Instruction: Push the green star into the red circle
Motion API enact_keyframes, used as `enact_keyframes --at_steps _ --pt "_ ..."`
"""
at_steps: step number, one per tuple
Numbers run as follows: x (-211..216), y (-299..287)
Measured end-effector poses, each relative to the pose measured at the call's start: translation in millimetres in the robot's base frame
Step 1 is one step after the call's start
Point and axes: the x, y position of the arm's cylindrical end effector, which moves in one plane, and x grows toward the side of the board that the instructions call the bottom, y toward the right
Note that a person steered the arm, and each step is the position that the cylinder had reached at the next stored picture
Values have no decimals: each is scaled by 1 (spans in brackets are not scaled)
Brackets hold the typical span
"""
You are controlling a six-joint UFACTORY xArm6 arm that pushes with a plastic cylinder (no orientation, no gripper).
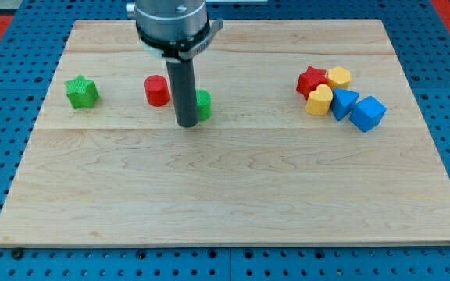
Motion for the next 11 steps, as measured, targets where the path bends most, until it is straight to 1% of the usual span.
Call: enact_keyframes --at_steps 1,2,3,4,5,6,7,8,9,10,11 --pt "-8 14" --pt "21 -37" --pt "21 -152" --pt "18 -245" --pt "-19 -235" --pt "-39 -174" --pt "-39 -89" --pt "-39 -123" --pt "-40 -188" --pt "-56 -199" --pt "-73 -158"
